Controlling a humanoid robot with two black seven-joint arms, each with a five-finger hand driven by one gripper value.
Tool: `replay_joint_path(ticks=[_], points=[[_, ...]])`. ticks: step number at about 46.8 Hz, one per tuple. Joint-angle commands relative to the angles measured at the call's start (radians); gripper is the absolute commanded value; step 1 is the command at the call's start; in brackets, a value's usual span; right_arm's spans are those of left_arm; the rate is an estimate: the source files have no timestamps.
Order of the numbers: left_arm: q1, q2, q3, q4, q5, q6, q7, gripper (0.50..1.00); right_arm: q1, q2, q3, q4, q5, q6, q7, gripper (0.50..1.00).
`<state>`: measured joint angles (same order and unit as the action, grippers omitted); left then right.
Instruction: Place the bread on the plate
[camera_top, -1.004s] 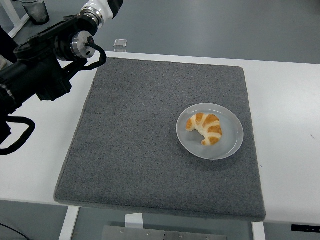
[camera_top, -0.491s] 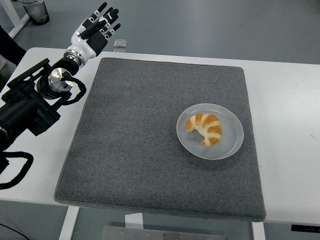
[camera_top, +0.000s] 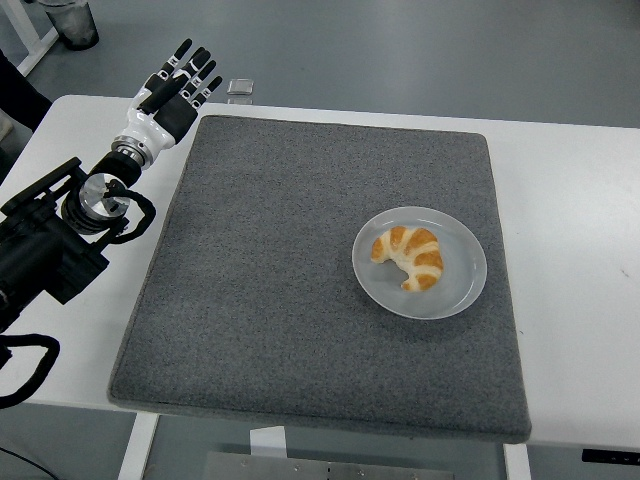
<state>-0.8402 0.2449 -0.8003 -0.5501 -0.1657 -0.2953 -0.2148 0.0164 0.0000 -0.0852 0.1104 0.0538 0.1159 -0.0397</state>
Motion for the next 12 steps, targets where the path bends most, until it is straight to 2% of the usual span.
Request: replay_joint_path(ticks=[1,12], points=[[0.003,-0.001,-0.002,-0.004,-0.002,-0.002,-0.003,1.000,-0.001,0.000,0.002,0.000,0.008,-0.001,0.001,0.952],[0.003,-0.006,-0.023,-0.011,-0.002,-0.011,-0.005,1.000,-0.003,0.000,0.007,0.000,0.015,-0.002,0.003,0.952]])
